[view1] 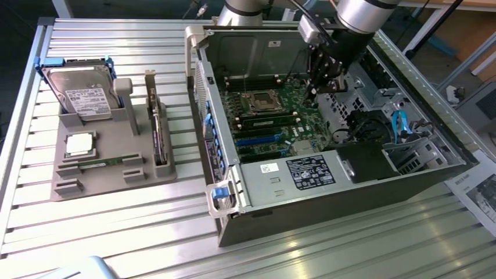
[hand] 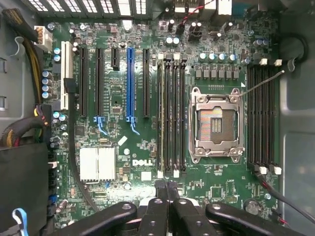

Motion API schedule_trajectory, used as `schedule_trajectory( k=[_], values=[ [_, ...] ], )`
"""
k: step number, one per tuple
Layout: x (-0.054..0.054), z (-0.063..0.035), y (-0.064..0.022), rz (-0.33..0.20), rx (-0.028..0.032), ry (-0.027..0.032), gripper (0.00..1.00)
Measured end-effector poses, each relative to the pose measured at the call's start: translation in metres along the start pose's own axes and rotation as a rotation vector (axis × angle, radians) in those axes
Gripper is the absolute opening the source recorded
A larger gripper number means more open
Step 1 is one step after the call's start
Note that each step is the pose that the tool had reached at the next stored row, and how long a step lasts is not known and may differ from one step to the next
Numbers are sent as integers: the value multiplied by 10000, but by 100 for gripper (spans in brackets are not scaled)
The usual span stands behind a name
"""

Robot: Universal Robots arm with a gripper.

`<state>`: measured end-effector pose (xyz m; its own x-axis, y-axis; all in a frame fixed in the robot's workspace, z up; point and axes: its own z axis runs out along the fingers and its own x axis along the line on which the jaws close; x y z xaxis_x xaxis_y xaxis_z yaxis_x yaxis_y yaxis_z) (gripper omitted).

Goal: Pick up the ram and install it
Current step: 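Press down the ram until it locks into place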

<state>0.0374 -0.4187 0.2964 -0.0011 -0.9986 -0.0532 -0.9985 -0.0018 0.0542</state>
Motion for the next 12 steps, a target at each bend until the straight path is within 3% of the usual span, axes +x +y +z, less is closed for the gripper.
schedule_trajectory(
  k=[12],
  values=[
    [14,267,-14,0,3,-1,10]
  ],
)
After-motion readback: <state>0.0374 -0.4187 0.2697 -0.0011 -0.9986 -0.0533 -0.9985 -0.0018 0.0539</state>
